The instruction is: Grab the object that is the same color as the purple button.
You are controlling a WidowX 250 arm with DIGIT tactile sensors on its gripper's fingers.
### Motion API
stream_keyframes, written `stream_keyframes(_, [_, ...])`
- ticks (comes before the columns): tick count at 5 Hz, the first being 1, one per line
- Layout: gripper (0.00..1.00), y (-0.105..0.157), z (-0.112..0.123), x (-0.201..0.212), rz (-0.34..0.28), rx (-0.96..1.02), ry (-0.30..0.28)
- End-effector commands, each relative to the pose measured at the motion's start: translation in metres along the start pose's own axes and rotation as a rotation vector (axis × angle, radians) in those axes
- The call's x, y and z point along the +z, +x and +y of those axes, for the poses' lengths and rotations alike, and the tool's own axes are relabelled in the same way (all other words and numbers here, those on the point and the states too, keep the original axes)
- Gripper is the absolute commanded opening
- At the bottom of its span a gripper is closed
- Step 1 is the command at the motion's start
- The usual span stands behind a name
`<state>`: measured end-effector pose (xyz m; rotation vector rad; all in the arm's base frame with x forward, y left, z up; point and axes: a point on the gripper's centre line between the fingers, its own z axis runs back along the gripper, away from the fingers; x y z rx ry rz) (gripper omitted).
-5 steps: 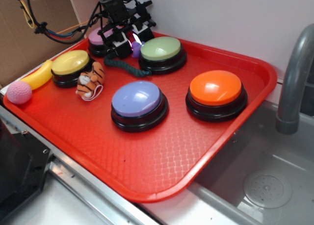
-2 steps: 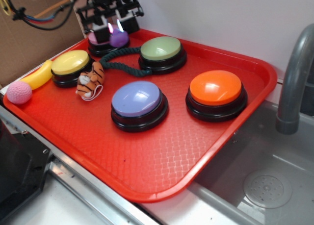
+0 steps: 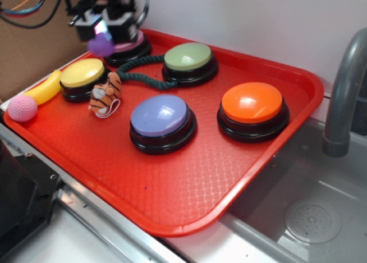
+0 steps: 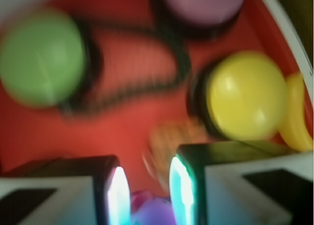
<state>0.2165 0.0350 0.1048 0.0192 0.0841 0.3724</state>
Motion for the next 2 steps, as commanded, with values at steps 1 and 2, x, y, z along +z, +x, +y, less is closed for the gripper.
stream_keyframes(1, [0.0, -0.0259, 0.0214, 0.0144, -0.095, -0.237, -0.054])
stream_keyframes(2, [0.6, -0.0242, 0.021, 0.0206, -0.051, -0.222, 0.014])
